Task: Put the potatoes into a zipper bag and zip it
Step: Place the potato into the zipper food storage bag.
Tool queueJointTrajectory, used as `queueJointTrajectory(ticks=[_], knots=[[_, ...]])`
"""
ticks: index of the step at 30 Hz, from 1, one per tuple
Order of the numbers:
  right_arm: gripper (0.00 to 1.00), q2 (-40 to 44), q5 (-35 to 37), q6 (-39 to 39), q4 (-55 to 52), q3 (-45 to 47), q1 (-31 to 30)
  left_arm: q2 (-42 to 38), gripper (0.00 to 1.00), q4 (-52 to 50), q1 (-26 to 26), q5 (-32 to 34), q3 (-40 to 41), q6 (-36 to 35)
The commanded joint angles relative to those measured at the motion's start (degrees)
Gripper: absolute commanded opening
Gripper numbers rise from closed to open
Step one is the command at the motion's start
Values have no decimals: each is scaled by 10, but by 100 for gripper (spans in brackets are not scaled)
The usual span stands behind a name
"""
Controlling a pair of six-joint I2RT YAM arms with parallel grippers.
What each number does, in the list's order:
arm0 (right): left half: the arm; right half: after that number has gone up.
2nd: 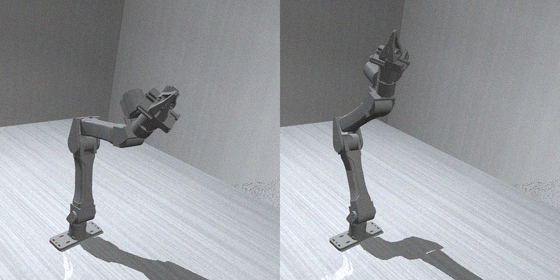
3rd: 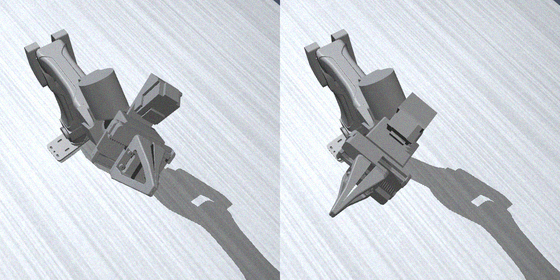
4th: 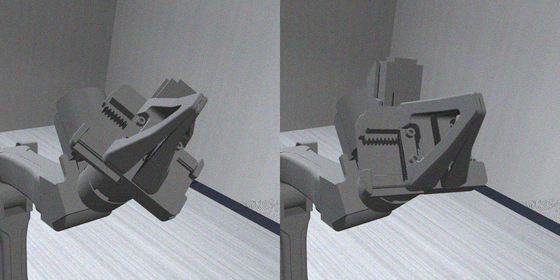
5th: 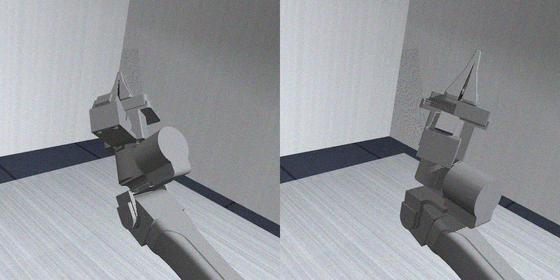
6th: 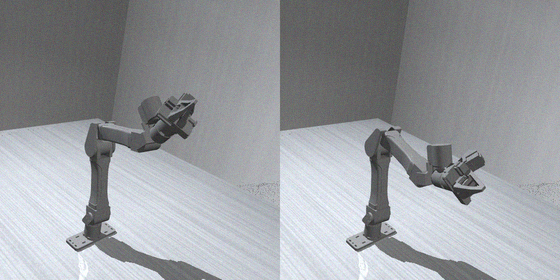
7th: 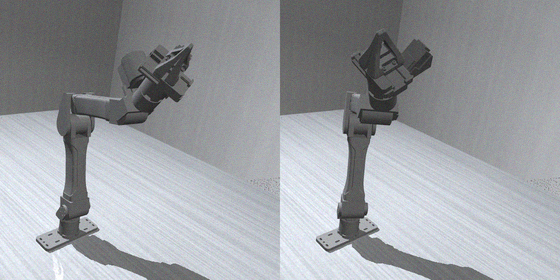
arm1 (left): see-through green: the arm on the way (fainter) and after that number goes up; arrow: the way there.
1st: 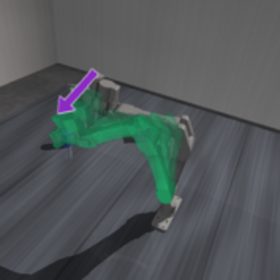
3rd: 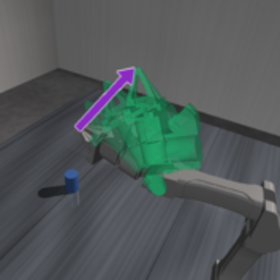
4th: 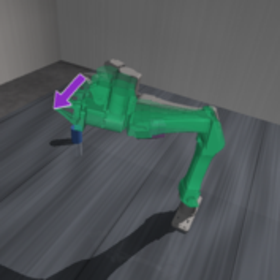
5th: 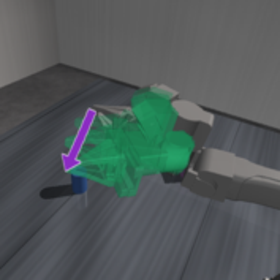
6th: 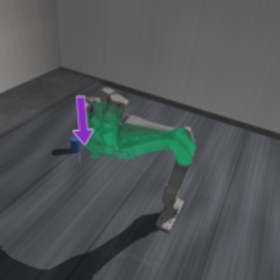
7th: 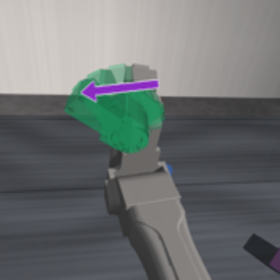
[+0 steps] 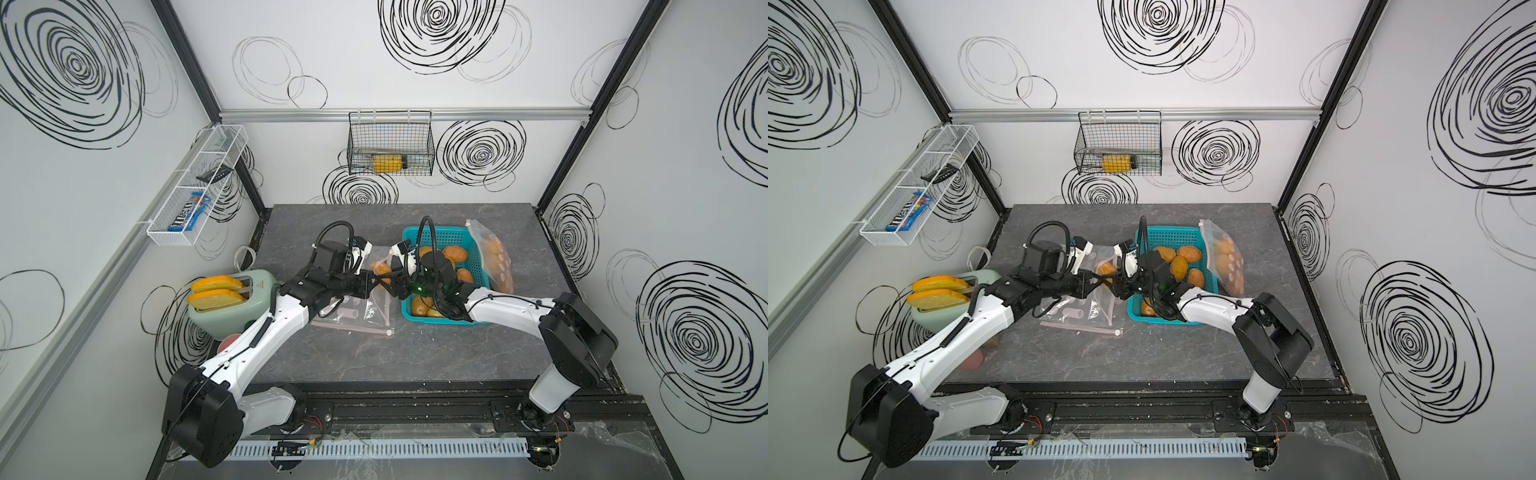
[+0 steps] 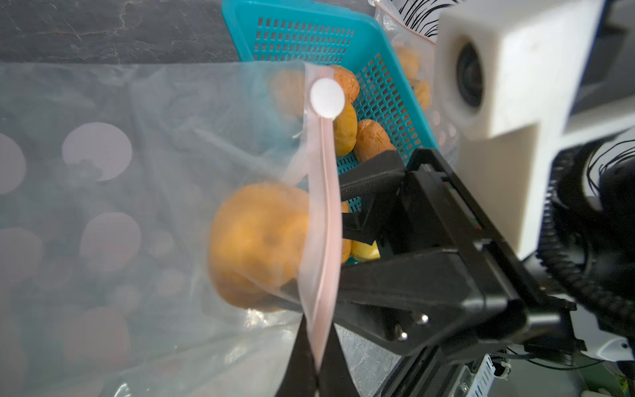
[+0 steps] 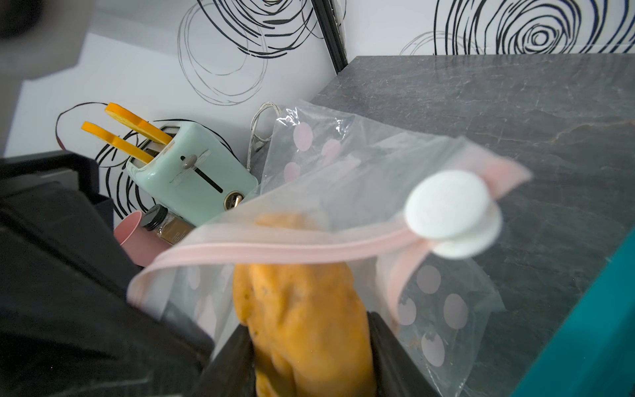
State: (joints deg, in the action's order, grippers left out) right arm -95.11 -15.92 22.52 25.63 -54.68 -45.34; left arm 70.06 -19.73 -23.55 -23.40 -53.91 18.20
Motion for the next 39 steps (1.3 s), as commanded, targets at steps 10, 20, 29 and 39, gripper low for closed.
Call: queueJointTrajectory(ticks=[10, 20, 29, 39], knots=[[62, 0, -90, 100, 3, -23, 6, -6, 0, 0, -7, 27, 7, -14], [75, 36, -149, 90, 5, 1, 44, -6, 0, -1, -4, 31, 10, -12], [68, 83, -153, 62, -3, 30, 73, -15, 0, -2, -3, 37, 14, -13], [68, 47, -133, 17, -88, -13, 64, -26, 0, 4, 2, 65, 22, -1]])
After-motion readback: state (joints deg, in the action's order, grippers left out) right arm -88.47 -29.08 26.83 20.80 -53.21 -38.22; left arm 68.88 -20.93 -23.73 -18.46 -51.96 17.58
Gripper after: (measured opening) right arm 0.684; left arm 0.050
